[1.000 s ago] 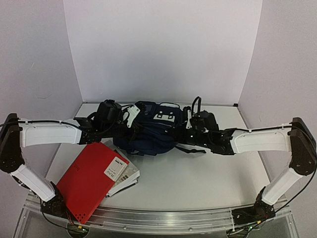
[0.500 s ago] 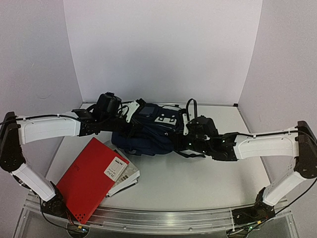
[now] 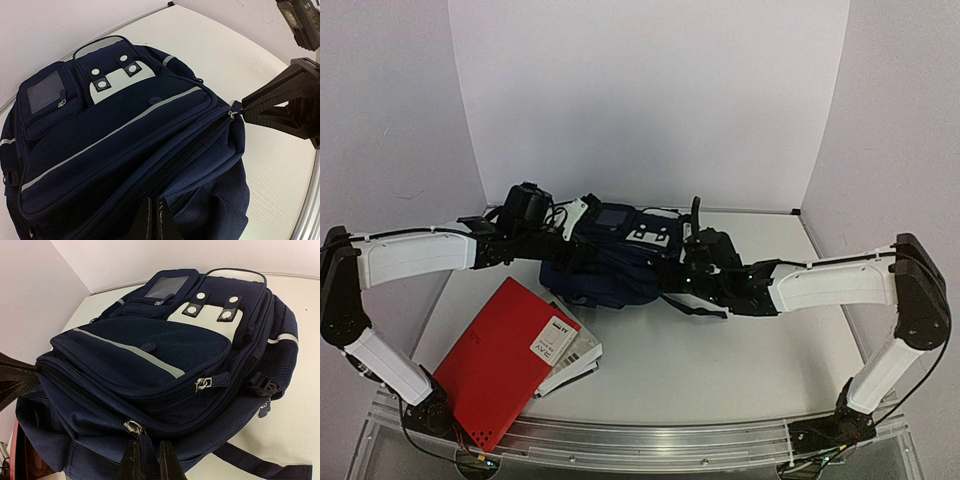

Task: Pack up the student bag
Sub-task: Zip the student bag at the center of the board.

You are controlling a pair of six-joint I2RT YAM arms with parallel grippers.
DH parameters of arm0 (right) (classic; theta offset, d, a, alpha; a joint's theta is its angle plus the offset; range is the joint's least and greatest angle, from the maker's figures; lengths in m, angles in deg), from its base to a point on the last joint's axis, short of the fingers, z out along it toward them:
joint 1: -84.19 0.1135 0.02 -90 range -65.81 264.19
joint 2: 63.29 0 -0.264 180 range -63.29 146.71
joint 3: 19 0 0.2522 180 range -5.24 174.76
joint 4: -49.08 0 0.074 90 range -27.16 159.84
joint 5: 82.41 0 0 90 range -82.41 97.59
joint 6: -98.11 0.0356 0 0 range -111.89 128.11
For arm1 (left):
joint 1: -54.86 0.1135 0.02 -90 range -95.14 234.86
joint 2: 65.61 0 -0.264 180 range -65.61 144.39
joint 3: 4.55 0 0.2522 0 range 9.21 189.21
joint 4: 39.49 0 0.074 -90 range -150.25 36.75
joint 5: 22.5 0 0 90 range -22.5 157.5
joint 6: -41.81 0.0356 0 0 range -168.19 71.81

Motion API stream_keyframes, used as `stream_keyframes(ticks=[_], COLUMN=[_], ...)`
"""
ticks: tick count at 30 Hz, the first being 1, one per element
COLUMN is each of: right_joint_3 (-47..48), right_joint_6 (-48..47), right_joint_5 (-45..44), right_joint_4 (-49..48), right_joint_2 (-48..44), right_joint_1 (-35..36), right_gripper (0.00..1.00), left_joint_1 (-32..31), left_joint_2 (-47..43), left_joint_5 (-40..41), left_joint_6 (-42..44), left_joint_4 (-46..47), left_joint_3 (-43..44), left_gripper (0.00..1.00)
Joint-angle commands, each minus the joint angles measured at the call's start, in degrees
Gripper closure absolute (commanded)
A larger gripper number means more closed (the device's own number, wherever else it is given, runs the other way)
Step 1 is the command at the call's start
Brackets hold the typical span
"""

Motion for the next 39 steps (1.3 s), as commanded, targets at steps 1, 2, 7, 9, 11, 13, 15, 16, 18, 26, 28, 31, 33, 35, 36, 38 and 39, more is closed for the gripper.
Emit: stream_keyframes(ticks=[1,2,7,9,11,13,15,16,18,26,28,31,33,35,36,38,39], right_joint_3=[-3.4,-3.7,-5.7,-7.0,-7.7,-7.9,-7.9,-8.1,-8.9,-9.6,-8.7,-6.4,-4.7,-3.0,-2.1,-0.1,0.6], right_joint_6=[2.3,2.4,-1.2,-4.6,-6.6,-5.1,-3.2,-2.3,-0.3,3.5,3.1,1.5,0.5,-0.9,-2.0,-3.5,-4.0], right_joint_5=[-18.9,-18.5,-13.3,-3.4,5.4,9.4,10.8,12.3,16.2,33.2,34.4,35.5,35.9,36.3,36.4,36.2,36.2], right_joint_4=[21.5,21.5,19.0,14.6,11.4,9.5,8.9,8.0,4.9,-10.2,-11.5,-12.0,-12.1,-12.2,-12.2,-12.1,-12.0], right_joint_2=[3.5,3.3,-1.3,-4.2,-6.8,-8.6,-9.3,-9.3,-8.9,-3.7,-3.2,-1.6,0.0,1.5,2.2,3.6,4.1], right_joint_1=[-9.4,-10.3,-11.6,-11.6,-11.6,-11.6,-11.6,-11.6,-11.6,-11.3,-10.4,-9.3,-9.0,-8.4,-7.9,-7.0,-6.6], right_gripper=[1.0,1.0,1.0,0.99,0.94,0.75,0.58,0.53,0.44,0.38,0.4,0.47,0.52,0.55,0.57,0.58,0.58], left_joint_1=[10.5,11.1,12.3,12.3,12.3,12.3,12.3,12.3,12.3,12.3,12.3,12.3,12.3,12.3,12.3,12.3,12.3], left_joint_2=[-9.4,-9.6,-10.4,-10.4,-10.5,-10.8,-11.1,-11.2,-11.4,-11.5,-11.7,-11.7,-11.6,-11.5,-11.4,-11.1,-11.1], left_joint_5=[14.5,14.4,12.6,6.6,1.7,-2.7,-4.4,-5.1,-5.8,-6.9,-6.8,-6.8,-7.0,-7.2,-7.3,-7.5,-7.5], left_joint_6=[-3.3,-3.5,-3.4,-2.4,-1.8,-1.8,-1.8,-1.8,-1.8,-1.6,-1.6,-1.6,-1.7,-1.7,-1.8,-1.8,-1.8], left_joint_4=[1.2,1.0,0.4,1.1,2.3,3.7,4.5,4.8,5.1,4.2,4.1,4.1,4.1,4.0,3.9,3.7,3.5], left_joint_3=[1.1,1.0,0.8,0.1,-1.0,-2.0,-2.7,-2.9,-3.0,-2.3,-2.4,-2.4,-2.4,-2.2,-2.0,-1.7,-1.7], left_gripper=[1.0,1.0,1.0,1.0,1.0,1.0,1.0,1.0,1.0,1.0,1.0,1.0,1.0,1.0,1.0,1.0,1.0])
